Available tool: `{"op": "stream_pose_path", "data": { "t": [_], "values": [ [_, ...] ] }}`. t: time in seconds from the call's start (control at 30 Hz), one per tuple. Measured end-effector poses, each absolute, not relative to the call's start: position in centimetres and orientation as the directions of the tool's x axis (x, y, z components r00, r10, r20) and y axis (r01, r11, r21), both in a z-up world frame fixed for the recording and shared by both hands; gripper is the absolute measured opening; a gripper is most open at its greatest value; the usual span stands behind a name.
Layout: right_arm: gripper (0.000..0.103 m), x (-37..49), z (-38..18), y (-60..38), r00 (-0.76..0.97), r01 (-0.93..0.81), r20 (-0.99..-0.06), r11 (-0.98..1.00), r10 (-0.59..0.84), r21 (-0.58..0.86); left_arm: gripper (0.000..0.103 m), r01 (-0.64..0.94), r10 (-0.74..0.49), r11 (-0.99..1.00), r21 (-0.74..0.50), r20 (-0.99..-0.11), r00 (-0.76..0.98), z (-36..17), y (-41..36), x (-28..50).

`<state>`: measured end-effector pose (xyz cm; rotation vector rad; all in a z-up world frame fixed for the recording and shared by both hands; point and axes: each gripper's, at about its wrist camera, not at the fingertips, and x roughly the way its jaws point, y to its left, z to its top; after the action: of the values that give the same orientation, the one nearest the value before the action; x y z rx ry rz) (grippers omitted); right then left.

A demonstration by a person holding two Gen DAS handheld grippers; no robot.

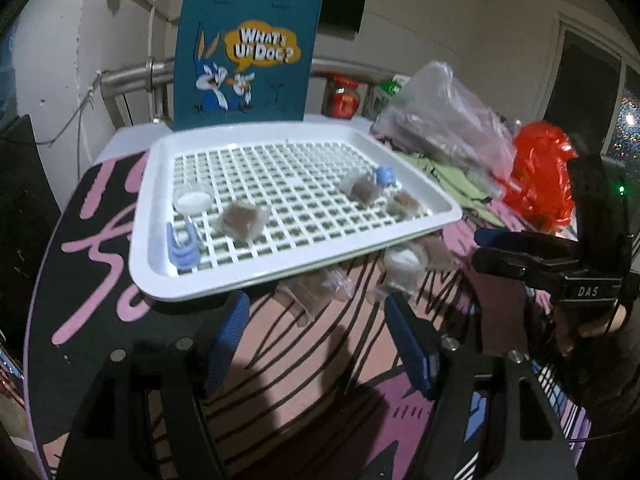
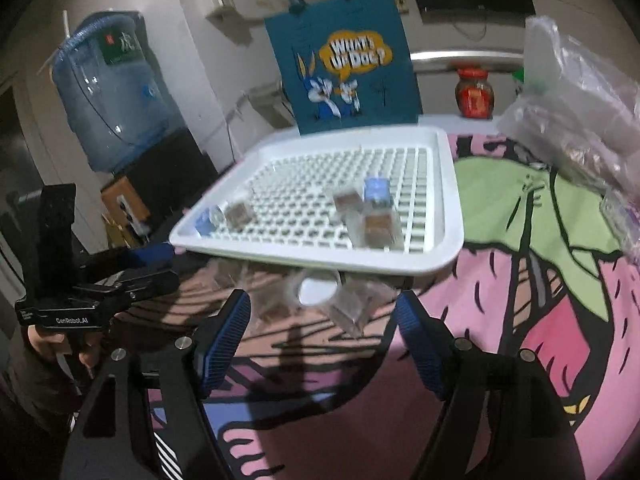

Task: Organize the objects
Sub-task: 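Open both tools to drop the box and clip onto the tray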

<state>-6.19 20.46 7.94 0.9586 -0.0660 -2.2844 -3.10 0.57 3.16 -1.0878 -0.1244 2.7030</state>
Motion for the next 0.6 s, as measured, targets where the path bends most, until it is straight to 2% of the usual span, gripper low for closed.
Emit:
{"op": "stream_pose_path", "data": {
  "t": [0.2,0.6],
  "values": [
    [0.075,-7.4,6.5,20.5,-0.503,0.502,-0.675,-0.818,-0.54,0.281,0.07,-0.138,0.207,-0.978,-0.154,-0.715,-0.667,2.0,1.0,-4.4],
    [0.071,-7.7,6.4,20.4,-0.505,0.495,-0.669,-0.818,-0.545,0.293,0.07,-0.093,0.176,-0.984,-0.154,-0.72,-0.671,1.6,1.2,-5.2]
  ]
}}
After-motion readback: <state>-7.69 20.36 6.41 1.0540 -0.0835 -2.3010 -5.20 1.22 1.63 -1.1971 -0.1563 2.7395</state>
